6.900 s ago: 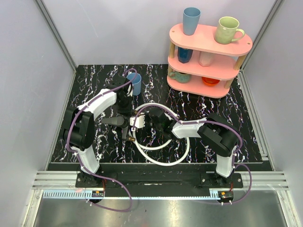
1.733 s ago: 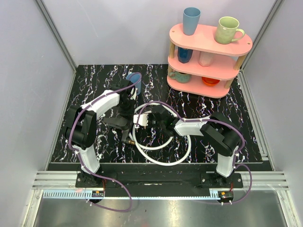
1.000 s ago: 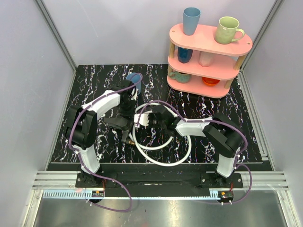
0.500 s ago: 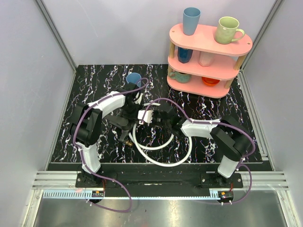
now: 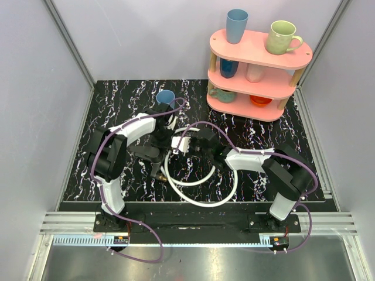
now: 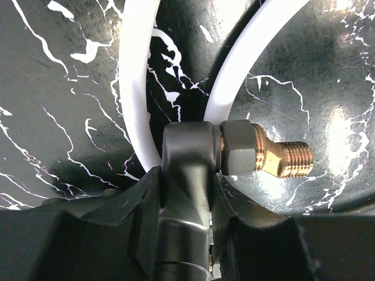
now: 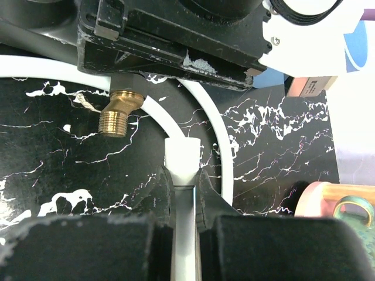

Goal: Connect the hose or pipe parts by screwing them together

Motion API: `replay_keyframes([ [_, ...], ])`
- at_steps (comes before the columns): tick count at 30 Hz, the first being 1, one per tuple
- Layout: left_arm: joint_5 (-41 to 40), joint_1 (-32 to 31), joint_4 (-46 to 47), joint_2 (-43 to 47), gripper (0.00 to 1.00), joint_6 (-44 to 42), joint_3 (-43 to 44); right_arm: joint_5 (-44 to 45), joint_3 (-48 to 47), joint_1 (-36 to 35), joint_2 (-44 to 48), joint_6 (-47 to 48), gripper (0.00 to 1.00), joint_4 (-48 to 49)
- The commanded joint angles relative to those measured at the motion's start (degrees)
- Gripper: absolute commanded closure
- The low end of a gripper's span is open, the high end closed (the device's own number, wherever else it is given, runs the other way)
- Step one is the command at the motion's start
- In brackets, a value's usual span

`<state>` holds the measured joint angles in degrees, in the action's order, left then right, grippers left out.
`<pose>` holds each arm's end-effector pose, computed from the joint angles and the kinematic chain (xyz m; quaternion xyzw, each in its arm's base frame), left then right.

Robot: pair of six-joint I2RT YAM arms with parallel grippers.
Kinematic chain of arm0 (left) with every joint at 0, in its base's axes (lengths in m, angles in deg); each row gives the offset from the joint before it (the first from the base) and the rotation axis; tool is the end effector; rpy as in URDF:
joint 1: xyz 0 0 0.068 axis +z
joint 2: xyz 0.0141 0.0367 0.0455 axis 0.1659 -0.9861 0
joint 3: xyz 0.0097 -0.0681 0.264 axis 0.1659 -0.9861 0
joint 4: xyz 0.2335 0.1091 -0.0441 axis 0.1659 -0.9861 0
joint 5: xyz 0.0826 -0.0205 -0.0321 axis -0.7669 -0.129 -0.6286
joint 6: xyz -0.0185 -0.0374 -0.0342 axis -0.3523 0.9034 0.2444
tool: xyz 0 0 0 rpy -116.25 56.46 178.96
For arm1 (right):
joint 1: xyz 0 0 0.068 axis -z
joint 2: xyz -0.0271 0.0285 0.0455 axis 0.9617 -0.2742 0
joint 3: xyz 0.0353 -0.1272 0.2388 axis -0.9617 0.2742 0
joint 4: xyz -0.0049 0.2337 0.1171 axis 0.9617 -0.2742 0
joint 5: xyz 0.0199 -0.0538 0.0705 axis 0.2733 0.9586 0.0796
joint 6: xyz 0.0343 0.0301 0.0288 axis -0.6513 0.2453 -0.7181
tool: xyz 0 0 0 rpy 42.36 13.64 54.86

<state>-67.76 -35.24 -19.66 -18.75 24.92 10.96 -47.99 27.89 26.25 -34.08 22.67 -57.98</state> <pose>0.3280 -0.1605 0.1793 0.1729 0.9793 -0.0602 0.0870 0.2450 0.2743 0.1853 -0.6446 0.5461 0.0244 0.5344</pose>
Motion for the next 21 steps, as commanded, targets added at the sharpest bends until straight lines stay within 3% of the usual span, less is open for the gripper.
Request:
replay_keyframes([
  [1, 1.44, -0.23, 0.55, 4.92, 1.00, 4.03, -0.28, -4.61, -0.30, 0.11, 3.38, -1.75, 1.00, 2.64],
  [8, -3.83, 1.17, 0.55, 9.50, 1.00, 5.89, -0.99, -7.96, -1.18, 0.02, 1.88, 1.50, 1.00, 0.09],
  [21, -2.87, 1.26, 0.91, 10.64, 1.00, 5.89, -0.99, -7.87, -4.34, 0.02, -0.75, 4.93, 1.00, -3.34],
])
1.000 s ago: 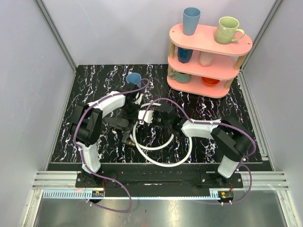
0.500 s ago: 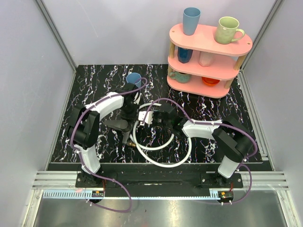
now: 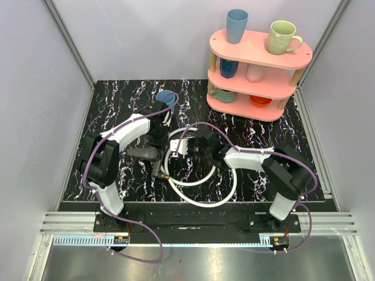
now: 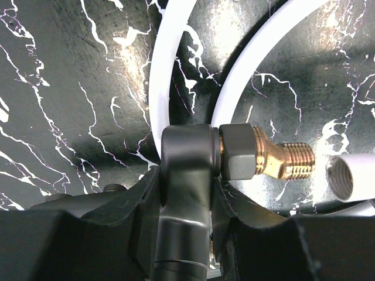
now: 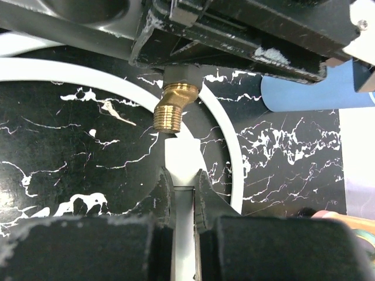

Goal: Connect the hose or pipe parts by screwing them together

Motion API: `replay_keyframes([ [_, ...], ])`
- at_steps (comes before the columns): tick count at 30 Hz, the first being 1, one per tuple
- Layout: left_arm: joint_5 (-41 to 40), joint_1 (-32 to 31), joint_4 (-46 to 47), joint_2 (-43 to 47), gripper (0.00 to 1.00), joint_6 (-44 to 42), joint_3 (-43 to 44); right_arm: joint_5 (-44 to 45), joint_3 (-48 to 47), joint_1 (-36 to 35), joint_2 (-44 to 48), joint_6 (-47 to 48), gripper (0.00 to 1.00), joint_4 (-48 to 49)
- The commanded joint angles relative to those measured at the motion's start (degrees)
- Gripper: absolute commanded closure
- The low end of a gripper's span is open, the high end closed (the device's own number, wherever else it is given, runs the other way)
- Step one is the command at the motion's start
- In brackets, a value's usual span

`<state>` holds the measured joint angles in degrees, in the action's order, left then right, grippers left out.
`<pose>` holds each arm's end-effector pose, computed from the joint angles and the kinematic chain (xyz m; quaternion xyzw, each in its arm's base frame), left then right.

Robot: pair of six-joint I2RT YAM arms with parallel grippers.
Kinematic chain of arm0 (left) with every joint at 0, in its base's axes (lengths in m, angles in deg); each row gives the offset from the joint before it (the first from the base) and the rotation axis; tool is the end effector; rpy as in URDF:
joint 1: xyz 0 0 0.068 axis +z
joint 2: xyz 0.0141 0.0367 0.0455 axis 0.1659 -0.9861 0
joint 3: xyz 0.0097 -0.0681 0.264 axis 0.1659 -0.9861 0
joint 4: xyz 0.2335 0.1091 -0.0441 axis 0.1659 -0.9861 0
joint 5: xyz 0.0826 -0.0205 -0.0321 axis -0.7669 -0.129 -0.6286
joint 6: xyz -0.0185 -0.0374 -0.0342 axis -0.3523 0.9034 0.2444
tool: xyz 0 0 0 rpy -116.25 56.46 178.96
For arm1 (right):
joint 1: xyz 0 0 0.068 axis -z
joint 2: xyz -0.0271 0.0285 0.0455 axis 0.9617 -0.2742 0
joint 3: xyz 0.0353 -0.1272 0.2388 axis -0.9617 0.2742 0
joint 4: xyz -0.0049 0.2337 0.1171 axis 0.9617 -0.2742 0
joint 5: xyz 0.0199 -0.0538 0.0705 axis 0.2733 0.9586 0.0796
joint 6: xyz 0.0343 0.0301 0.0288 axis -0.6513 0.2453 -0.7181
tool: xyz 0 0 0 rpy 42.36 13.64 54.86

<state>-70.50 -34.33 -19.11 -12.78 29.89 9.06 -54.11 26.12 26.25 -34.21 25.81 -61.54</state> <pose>0.3194 -0.1482 0.2059 0.1199 0.9828 -0.0529 0.1303 0.2439 0.2787 0.1882 -0.6814 0.5113 0.0562 0.5207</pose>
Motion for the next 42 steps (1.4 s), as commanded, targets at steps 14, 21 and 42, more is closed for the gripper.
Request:
replay_keyframes([
  [14, 3.73, 0.25, 1.24, 4.85, 1.00, -0.13, 0.74, -3.60, -3.89, 0.02, -2.38, 2.05, 1.00, 0.66],
  [21, 4.26, 0.17, 1.33, 4.41, 1.00, -0.30, 0.65, -2.90, -4.15, 0.11, -2.38, 0.56, 1.00, 1.54],
  [42, 5.84, -0.36, 1.41, 4.24, 1.00, -0.66, 0.56, 1.67, -7.50, 0.11, -4.58, -3.58, 1.00, 1.10],
])
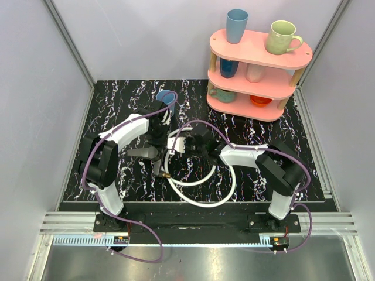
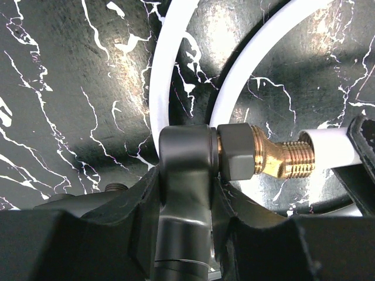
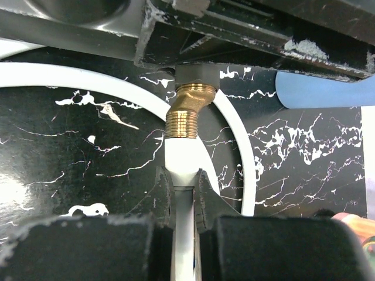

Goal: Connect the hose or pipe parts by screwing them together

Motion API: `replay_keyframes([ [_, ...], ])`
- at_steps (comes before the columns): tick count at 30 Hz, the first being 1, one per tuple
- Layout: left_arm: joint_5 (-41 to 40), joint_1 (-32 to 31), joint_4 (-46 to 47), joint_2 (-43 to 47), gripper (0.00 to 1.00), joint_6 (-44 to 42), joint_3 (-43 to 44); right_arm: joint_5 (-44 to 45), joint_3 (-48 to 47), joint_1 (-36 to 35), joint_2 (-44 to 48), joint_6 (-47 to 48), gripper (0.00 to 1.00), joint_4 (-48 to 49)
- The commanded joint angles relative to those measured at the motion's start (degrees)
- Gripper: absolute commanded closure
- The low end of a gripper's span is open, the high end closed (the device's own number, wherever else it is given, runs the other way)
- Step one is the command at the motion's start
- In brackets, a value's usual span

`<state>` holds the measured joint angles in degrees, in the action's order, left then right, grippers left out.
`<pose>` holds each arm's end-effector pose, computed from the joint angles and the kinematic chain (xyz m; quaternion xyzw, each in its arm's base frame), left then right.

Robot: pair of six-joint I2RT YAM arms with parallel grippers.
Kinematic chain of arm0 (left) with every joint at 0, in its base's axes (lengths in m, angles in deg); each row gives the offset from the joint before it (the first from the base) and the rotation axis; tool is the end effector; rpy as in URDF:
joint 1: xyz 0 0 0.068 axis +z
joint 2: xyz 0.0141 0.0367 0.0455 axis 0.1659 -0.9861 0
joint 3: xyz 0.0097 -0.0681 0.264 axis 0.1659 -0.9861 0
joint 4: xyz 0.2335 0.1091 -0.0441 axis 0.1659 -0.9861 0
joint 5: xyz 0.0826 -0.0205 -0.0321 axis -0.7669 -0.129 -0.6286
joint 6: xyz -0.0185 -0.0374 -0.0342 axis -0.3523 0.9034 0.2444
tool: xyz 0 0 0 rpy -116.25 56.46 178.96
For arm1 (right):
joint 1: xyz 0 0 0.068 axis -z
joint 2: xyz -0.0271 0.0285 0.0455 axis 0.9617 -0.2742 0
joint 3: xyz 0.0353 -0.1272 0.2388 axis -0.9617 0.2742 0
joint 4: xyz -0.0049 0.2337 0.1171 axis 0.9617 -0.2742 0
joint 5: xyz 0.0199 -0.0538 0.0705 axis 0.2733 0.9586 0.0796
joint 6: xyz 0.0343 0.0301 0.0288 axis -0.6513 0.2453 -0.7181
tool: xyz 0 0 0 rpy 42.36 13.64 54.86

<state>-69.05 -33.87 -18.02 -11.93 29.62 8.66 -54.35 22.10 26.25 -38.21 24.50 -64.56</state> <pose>0.3197 -0.1462 0.2095 0.1201 0.9806 -0.0679 0.1395 0.2541 0.2902 0.1797 -0.6849 0.5283 0.0657 0.4976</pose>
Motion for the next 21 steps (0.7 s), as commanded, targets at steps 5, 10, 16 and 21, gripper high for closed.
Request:
replay_keyframes([
  [5, 5.01, -1.00, 0.41, 3.47, 1.00, -0.66, 0.87, 2.44, -4.26, 0.11, -1.02, -2.97, 1.00, 3.59],
  [10, 4.84, -1.00, 0.41, 3.12, 1.00, -0.83, 0.95, 0.77, -3.30, 0.02, 0.03, -2.62, 1.00, 4.03],
  [16, 4.13, -1.00, 0.32, 2.51, 1.00, -0.57, 1.13, -1.16, -1.81, 0.02, 1.62, -2.62, 1.00, 5.08],
  [21, 3.70, -1.00, 0.32, 2.07, 1.00, -0.57, 1.22, -1.87, -1.45, 0.02, 2.06, -2.88, 1.00, 5.35],
])
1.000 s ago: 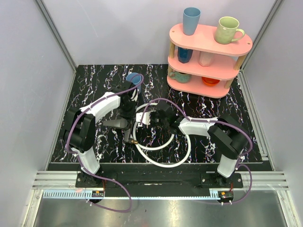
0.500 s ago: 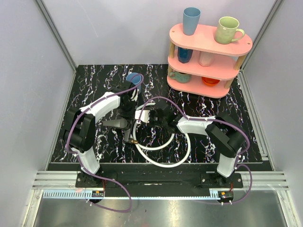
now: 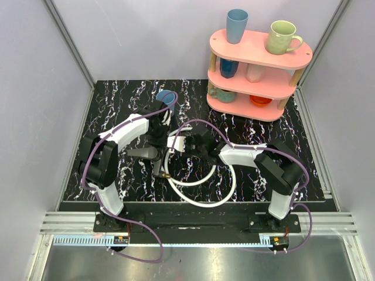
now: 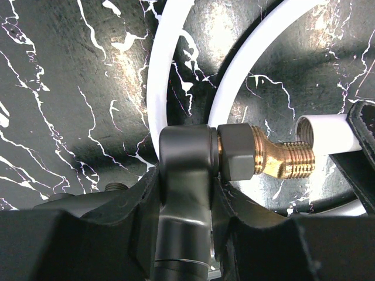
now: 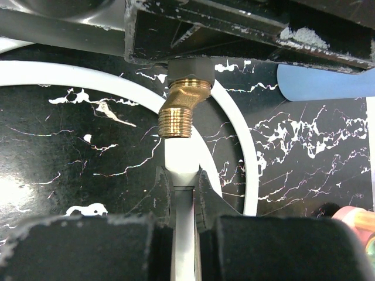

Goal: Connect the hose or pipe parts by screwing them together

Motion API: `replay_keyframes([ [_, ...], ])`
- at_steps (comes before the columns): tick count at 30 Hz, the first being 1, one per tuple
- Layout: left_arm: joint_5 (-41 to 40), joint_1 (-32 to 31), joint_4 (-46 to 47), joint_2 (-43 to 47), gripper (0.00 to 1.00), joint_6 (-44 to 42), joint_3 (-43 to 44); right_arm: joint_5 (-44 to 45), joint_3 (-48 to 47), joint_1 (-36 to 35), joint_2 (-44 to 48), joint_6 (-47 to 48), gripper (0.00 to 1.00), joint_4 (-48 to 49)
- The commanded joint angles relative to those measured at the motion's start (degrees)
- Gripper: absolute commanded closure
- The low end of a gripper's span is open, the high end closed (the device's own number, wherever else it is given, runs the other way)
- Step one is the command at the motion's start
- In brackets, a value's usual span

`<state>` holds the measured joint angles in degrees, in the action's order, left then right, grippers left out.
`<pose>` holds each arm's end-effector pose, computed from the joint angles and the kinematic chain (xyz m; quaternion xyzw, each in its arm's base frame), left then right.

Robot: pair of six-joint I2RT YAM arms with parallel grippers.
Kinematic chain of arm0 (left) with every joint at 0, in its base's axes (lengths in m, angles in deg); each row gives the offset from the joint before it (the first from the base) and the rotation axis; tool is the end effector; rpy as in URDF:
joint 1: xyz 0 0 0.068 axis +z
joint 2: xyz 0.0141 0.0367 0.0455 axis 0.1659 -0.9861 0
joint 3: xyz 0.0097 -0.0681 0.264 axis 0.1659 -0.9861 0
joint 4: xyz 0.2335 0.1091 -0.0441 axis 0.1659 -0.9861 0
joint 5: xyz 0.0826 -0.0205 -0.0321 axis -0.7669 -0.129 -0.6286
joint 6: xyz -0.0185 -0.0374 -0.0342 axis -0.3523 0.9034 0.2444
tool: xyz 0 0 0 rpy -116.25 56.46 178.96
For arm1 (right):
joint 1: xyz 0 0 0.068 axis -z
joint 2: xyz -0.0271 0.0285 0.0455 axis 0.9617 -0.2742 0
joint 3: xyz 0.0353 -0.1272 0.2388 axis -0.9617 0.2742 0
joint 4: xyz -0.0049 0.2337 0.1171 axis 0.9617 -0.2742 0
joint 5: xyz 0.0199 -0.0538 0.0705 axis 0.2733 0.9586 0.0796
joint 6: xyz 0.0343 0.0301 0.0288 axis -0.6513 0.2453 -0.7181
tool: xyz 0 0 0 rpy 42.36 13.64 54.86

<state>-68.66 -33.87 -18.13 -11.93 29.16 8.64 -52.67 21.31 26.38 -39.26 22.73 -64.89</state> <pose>0.3194 -0.1464 0.2094 0.1245 0.9801 -0.0702 0.1377 0.2580 0.2916 0.1766 -0.6737 0.5477 0.0604 0.4926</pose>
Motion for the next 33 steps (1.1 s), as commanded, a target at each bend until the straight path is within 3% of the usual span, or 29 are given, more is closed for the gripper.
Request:
replay_keyframes([
  [1, 3.04, -1.08, 0.43, 1.89, 1.00, -0.11, 1.24, -3.46, -0.67, -0.11, 3.19, -1.29, 1.00, 5.68],
  [33, 2.69, -1.00, 0.17, 1.28, 1.00, 0.24, 1.59, -8.47, 0.13, -0.11, 4.60, -1.55, 1.00, 4.62],
])
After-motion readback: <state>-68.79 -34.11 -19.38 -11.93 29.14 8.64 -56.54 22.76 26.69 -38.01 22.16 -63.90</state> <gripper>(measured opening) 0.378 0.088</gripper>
